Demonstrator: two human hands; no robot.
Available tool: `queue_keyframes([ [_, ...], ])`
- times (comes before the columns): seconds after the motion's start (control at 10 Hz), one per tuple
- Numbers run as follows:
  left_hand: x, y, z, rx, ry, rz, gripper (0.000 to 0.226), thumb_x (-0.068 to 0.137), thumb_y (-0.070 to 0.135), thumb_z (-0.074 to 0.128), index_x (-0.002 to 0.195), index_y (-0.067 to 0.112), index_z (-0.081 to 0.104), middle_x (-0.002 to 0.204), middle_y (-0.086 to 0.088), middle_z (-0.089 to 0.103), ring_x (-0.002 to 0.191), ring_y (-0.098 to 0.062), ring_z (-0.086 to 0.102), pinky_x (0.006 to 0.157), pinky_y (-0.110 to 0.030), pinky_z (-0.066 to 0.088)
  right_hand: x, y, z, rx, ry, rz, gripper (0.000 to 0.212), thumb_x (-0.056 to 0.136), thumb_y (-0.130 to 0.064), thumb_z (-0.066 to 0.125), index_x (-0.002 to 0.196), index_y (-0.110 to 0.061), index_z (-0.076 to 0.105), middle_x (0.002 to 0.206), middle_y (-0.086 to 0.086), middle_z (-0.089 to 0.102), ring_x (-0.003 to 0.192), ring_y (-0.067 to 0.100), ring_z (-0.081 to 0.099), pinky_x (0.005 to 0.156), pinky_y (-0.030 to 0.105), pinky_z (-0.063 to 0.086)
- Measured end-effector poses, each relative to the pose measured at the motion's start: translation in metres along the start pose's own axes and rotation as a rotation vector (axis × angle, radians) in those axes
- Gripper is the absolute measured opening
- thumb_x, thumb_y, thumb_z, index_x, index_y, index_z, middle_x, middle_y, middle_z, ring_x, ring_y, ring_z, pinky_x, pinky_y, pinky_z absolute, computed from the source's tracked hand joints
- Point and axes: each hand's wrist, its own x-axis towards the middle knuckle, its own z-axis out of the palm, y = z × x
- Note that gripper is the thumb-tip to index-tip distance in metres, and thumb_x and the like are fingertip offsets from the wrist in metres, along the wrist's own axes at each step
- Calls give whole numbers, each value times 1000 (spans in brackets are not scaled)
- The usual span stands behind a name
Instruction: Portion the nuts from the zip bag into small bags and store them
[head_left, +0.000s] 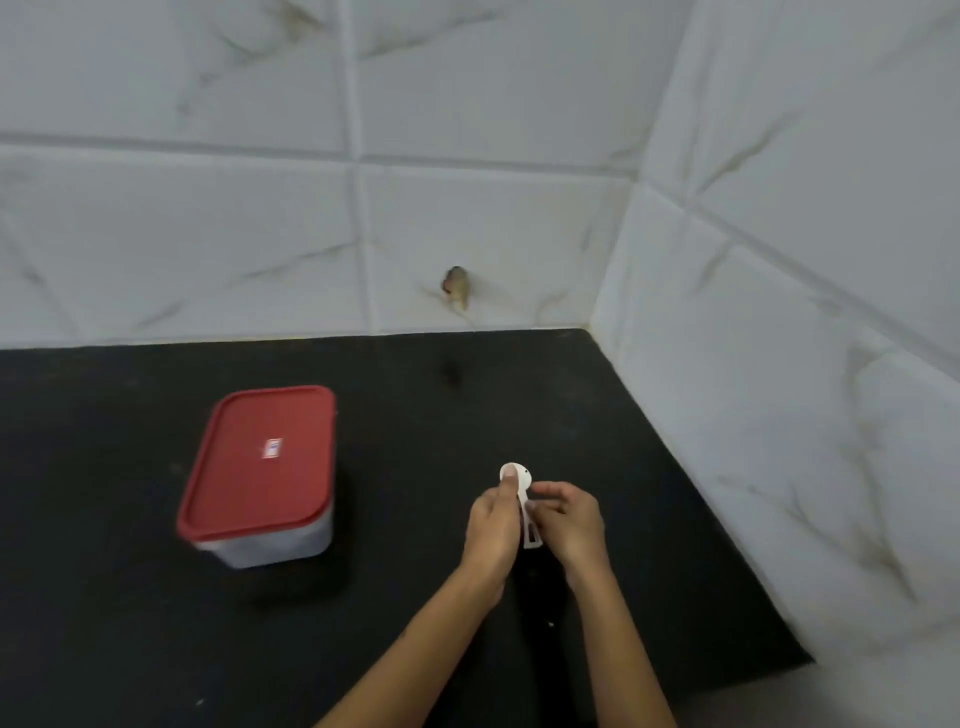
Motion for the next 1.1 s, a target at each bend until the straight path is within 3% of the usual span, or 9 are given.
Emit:
queue_keyframes([
  [0.1,5,5,-48,-35,117,22,36,99,46,41,103,19,64,102,-3,71,98,-14,66,87,-26,51,0,-14,52,33,-94,-3,19,84,-8,64,96,-22,64,88,-2,71,86,12,68,81,32,56],
  [0.2,9,10,-88,-60,191,18,30,99,43,43,96,22,64,101,-2,70,98,-14,66,85,-26,51,-4,-20,95,48,-163,11,18,83,-7,65,92,-23,65,86,-1,72,84,15,69,83,38,57],
  [0.4,10,10,-125,-21,235,15,35,101,34,41,116,10,62,108,-5,68,99,-17,65,88,-32,53,-12,-25,140,-7,-191,-5,18,79,-8,67,86,-25,65,81,-3,73,79,14,70,79,40,58],
  [0.5,8,8,-127,42,230,40,29,101,27,43,123,12,54,111,0,60,93,-9,58,68,-15,47,-13,-22,146,-30,-168,-9,16,78,-10,68,90,-20,67,79,-3,73,76,14,70,75,40,59],
  [0.6,8,5,-128,94,223,27,40,101,26,45,139,12,43,127,-2,54,101,-9,51,61,-9,39,-16,-20,148,-69,-137,-19,14,80,-11,68,93,-17,67,79,-2,72,74,13,70,72,36,59],
  [0.7,10,2,-129,115,215,21,45,100,23,46,143,11,38,138,-5,50,108,-11,51,64,-11,40,-18,-19,148,-100,-117,-54,12,83,-12,67,94,-16,66,81,-3,70,74,10,68,67,28,57],
  [0.8,8,3,-130,154,204,39,46,100,20,46,143,11,36,141,-6,48,121,-15,51,82,-17,43,-22,-21,147,-134,-111,-91,9,86,-13,64,94,-14,66,84,-2,69,75,10,66,61,21,51],
  [0.9,2,5,-132,216,188,106,45,99,18,46,142,10,37,142,-6,48,128,-16,48,100,-24,40,-28,-26,141,-197,-146,-132,12,88,-20,62,97,-15,66,88,-3,69,79,9,65,65,20,50],
  [1.1,-25,31,-141,337,199,422,33,99,20,48,132,15,49,122,8,58,114,-3,55,91,-13,43,-32,-58,124,-238,-208,-214,15,87,-29,59,97,-21,67,94,-6,69,85,7,64,80,30,54],
])
